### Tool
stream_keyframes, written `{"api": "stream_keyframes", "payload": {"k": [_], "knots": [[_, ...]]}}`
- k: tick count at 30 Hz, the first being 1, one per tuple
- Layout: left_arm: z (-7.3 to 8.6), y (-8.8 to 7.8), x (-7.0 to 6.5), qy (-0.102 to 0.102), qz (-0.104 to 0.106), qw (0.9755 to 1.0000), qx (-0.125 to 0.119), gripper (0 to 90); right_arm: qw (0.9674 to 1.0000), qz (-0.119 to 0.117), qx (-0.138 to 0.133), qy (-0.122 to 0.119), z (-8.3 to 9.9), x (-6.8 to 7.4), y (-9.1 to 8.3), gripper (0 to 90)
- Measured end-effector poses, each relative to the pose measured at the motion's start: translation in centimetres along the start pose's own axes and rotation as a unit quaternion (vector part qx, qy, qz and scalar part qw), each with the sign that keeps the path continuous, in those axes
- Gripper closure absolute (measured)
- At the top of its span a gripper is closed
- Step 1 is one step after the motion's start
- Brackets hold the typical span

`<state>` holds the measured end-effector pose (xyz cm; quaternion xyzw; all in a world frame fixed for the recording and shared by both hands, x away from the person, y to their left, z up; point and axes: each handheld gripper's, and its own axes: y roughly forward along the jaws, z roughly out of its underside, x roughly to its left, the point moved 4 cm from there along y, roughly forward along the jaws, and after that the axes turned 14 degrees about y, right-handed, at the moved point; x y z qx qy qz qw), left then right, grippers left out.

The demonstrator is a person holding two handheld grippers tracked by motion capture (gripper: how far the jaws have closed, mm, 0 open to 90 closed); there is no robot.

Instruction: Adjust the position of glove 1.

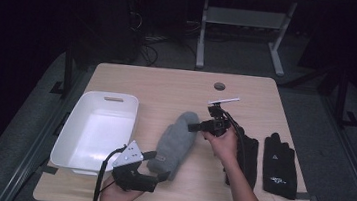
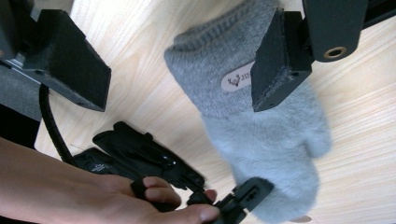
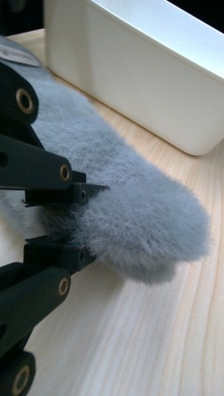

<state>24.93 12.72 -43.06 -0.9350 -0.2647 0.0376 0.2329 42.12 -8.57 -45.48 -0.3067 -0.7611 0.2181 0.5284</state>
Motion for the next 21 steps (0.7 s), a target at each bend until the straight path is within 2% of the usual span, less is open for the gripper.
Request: {"api": "stream_keyframes", "payload": {"k": [4,10,13,14,17,21], "knots": [[-1.0,0.2,0.2,0.005,0.003,1.0,0.003,20.1,1.0,0.003,-0.004,-0.002,0.8,-0.4,-1.3,76.8],[-2.4,0.9,0.4,0.004,0.016,0.9998,0.007,20.1,0.9999,0.005,-0.014,0.0,1.5,-2.0,-3.2,76.9],[-2.7,1.7,0.7,-0.007,0.022,0.9997,0.011,20.5,0.9997,0.014,-0.021,-0.005,1.7,-2.8,-4.1,76.9],[-2.7,2.0,0.8,-0.012,0.024,0.9995,0.016,20.8,0.9997,0.016,-0.02,0.001,1.9,-3.0,-4.4,76.8],[-2.6,2.8,1.4,-0.034,0.032,0.9986,0.026,20.9,0.9994,0.02,-0.027,-0.001,2.2,-3.8,-4.6,76.8],[-2.2,3.9,2.3,-0.07,0.039,0.9957,0.048,21.8,0.9992,0.03,-0.025,-0.006,2.6,-4.5,-4.4,76.6]]}}
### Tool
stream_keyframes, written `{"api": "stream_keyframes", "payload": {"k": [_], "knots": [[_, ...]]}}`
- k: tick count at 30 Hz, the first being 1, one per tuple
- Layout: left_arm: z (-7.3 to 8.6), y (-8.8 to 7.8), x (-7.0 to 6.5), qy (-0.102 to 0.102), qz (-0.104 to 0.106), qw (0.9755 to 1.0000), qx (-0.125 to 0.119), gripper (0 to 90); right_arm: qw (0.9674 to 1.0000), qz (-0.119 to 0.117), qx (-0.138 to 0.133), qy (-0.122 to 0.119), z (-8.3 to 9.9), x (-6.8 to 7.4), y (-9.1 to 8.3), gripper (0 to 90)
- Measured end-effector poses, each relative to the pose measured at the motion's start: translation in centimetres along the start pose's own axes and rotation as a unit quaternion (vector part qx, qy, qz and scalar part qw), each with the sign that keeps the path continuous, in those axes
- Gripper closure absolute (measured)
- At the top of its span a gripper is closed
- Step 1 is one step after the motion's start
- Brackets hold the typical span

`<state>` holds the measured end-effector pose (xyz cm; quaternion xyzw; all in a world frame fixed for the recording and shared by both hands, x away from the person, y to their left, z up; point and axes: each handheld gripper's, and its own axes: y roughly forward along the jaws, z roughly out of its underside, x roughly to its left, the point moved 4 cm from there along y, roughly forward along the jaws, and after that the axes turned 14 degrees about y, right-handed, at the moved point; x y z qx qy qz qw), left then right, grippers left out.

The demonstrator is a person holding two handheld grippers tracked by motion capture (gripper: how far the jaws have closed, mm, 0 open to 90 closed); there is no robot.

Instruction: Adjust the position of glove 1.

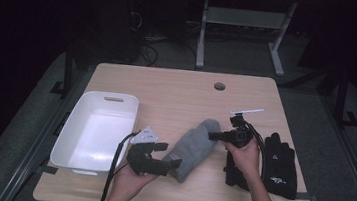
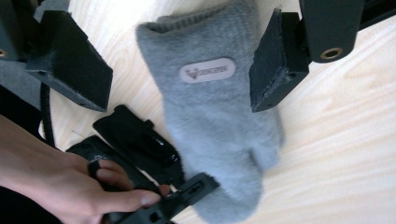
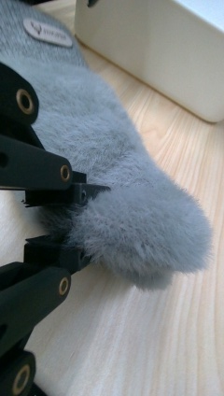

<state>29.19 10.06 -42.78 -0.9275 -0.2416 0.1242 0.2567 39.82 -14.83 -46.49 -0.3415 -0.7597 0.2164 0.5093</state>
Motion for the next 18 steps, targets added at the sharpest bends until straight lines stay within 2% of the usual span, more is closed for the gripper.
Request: {"api": "stream_keyframes", "payload": {"k": [2,3,4,6,7,8,9,13,15,18], "knots": [[0.1,0.2,0.3,-0.008,0.0,1.0,0.004,21.8,1.0,0.001,0.001,-0.001,0.0,-0.2,0.1,76.6],[0.3,0.6,0.8,-0.029,0.007,0.9995,0.013,22.1,1.0,0.0,0.0,0.0,0.1,-0.4,0.2,76.6],[0.4,0.8,1.1,-0.038,0.01,0.9991,0.018,22.2,1.0,0.0,0.001,0.002,0.1,-0.5,0.2,76.5],[0.5,1.0,1.4,-0.042,0.009,0.9988,0.024,22.2,1.0,0.002,0.002,0.002,0.1,-0.5,0.3,76.5],[0.9,1.3,1.8,-0.059,0.015,0.9976,0.034,22.2,1.0,0.005,0.002,0.003,0.2,-0.7,0.4,76.4],[0.9,1.3,1.8,-0.059,0.015,0.9976,0.034,22.3,1.0,0.005,0.002,0.003,0.2,-0.7,0.4,76.4],[1.3,1.5,2.1,-0.072,0.021,0.9964,0.039,22.8,1.0,0.004,0.0,0.004,0.3,-0.9,0.5,76.4],[2.0,2.2,2.4,-0.096,0.041,0.993,0.055,24.1,0.9999,0.002,-0.002,0.012,0.7,-1.5,0.6,76.4],[2.2,2.4,2.5,-0.103,0.043,0.9919,0.06,24.1,0.9999,-0.001,-0.005,0.012,0.8,-1.7,0.6,76.4],[2.5,2.7,2.5,-0.12,0.051,0.9889,0.071,24.1,0.9999,0.001,-0.005,0.012,0.9,-1.8,0.7,76.4]]}}
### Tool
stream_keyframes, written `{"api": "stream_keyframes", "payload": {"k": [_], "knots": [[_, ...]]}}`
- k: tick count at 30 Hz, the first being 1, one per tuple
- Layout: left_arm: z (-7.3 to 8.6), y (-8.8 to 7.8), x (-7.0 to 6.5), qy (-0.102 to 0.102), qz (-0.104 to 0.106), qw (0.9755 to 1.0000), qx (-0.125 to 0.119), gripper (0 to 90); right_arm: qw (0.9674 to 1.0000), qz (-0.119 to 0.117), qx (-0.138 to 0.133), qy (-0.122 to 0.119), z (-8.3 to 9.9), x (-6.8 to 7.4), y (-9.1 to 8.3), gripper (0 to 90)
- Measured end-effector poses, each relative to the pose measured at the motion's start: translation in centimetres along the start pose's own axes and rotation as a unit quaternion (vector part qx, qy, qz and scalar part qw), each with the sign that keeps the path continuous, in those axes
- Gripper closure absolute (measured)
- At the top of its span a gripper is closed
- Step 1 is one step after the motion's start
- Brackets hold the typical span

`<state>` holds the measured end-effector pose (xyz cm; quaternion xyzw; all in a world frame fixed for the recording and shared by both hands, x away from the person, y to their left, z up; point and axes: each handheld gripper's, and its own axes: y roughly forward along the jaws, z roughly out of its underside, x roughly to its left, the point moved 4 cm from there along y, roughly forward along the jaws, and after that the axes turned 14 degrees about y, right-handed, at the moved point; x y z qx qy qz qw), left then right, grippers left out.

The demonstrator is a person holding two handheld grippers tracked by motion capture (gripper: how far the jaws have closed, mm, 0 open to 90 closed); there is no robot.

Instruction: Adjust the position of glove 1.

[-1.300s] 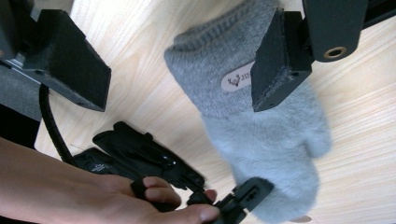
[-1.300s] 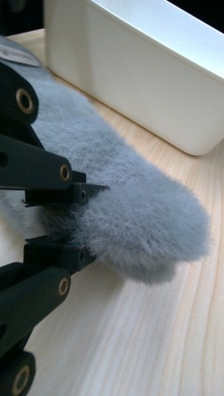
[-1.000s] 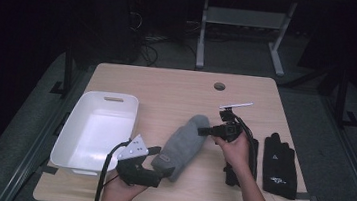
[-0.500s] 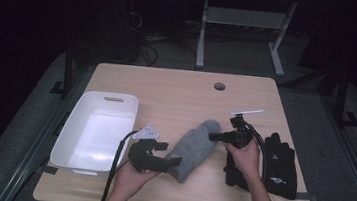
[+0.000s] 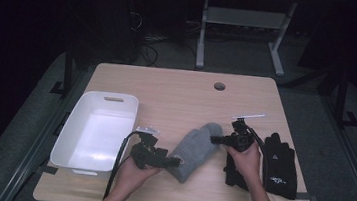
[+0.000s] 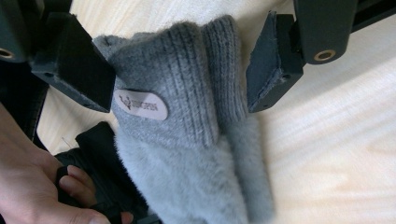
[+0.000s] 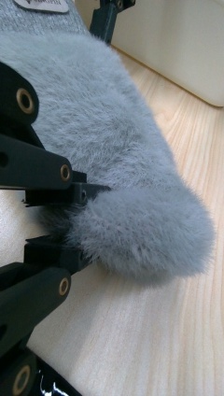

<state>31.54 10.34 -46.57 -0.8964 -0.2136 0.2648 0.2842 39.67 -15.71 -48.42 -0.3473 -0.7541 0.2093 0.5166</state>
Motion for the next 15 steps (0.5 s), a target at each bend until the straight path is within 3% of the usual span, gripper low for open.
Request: {"api": "stream_keyframes", "payload": {"k": [7,10,15], "knots": [[0.3,0.8,0.6,-0.032,0.007,0.9991,0.026,18.3,1.0,0.005,-0.003,-0.004,0.1,0.0,0.1,76.4],[0.4,1.0,0.6,-0.031,0.014,0.9989,0.032,18.3,1.0,0.007,-0.003,-0.004,0.1,0.0,0.2,76.3],[0.6,1.8,0.3,-0.051,0.052,0.9965,0.04,18.6,1.0,0.005,-0.005,-0.002,0.1,-0.2,0.2,76.2]]}}
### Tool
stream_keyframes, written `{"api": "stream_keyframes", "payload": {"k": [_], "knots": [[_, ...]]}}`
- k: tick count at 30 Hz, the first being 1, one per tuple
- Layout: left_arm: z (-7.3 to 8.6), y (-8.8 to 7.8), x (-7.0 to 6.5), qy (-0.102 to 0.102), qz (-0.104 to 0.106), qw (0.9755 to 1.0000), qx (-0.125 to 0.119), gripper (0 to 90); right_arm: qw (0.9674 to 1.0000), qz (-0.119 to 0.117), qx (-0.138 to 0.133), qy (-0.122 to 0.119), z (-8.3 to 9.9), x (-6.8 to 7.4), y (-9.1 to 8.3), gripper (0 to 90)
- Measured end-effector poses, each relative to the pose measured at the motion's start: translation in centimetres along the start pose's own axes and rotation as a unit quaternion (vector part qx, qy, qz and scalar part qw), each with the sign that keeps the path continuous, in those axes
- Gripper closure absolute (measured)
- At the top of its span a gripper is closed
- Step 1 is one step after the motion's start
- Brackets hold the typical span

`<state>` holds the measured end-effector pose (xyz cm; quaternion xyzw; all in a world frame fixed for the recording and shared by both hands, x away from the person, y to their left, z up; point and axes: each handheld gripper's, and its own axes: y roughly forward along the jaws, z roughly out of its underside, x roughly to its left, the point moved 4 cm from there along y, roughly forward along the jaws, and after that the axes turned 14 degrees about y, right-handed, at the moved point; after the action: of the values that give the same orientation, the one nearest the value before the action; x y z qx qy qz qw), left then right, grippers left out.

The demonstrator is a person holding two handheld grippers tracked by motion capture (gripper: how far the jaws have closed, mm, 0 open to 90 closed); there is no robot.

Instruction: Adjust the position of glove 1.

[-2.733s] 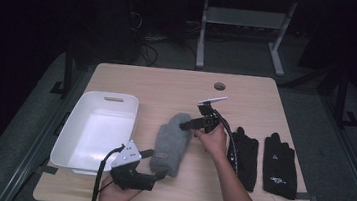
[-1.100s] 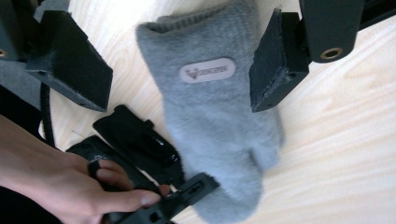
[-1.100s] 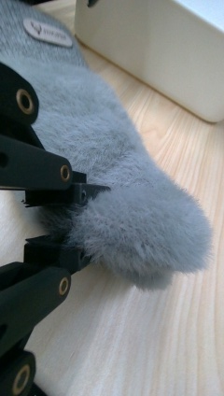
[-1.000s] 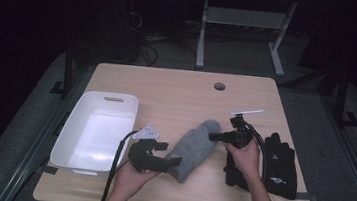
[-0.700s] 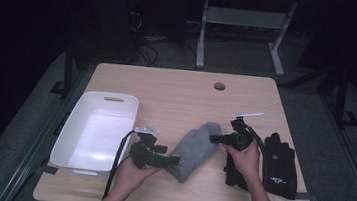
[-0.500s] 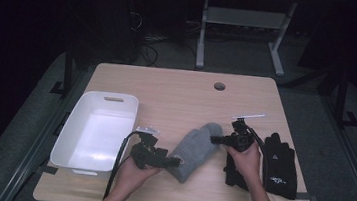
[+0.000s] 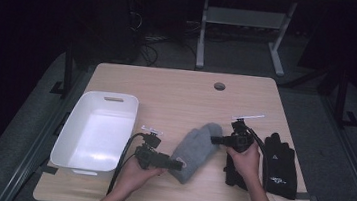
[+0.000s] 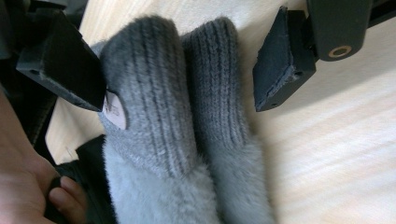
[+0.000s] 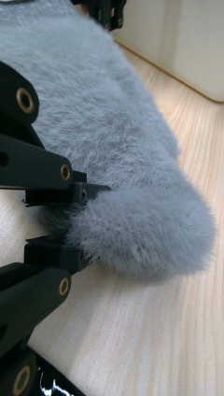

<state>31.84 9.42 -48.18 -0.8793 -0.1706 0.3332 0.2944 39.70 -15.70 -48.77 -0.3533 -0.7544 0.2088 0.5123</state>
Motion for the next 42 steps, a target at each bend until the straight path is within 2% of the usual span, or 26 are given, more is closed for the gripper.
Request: {"api": "stream_keyframes", "payload": {"k": [1,4,5,9,14,25,33,42], "knots": [[0.0,0.2,-0.1,-0.008,0.017,0.9998,0.005,20.3,1.0,-0.002,0.0,0.003,0.0,0.0,0.0,76.2],[0.2,0.6,-0.2,-0.024,0.038,0.9989,0.014,24.6,1.0,-0.002,0.003,0.001,0.0,0.0,0.1,76.1],[0.2,0.6,-0.2,-0.024,0.046,0.9984,0.021,27.5,1.0,-0.003,0.003,-0.001,-0.1,0.0,0.1,76.1],[0.1,0.5,-0.2,-0.022,0.051,0.9983,0.018,38.8,1.0,-0.006,0.001,0.0,-0.1,0.0,0.2,76.1],[0.2,0.3,-0.3,-0.02,0.058,0.9981,0.007,43.3,1.0,-0.008,-0.001,0.002,-0.2,0.4,-0.2,76.2],[0.3,-0.2,-0.8,-0.004,0.053,0.9986,-0.004,43.9,0.9999,-0.012,-0.005,-0.004,-0.5,1.5,-1.0,76.4],[-0.1,-0.9,-1.4,0.014,0.052,0.9985,-0.012,43.9,0.9997,-0.024,-0.007,0.003,-0.7,2.0,-2.1,76.4],[-0.8,-2.0,-2.2,0.029,0.048,0.998,-0.03,43.9,0.9994,-0.028,-0.015,-0.017,-1.8,3.9,-3.7,76.5]]}}
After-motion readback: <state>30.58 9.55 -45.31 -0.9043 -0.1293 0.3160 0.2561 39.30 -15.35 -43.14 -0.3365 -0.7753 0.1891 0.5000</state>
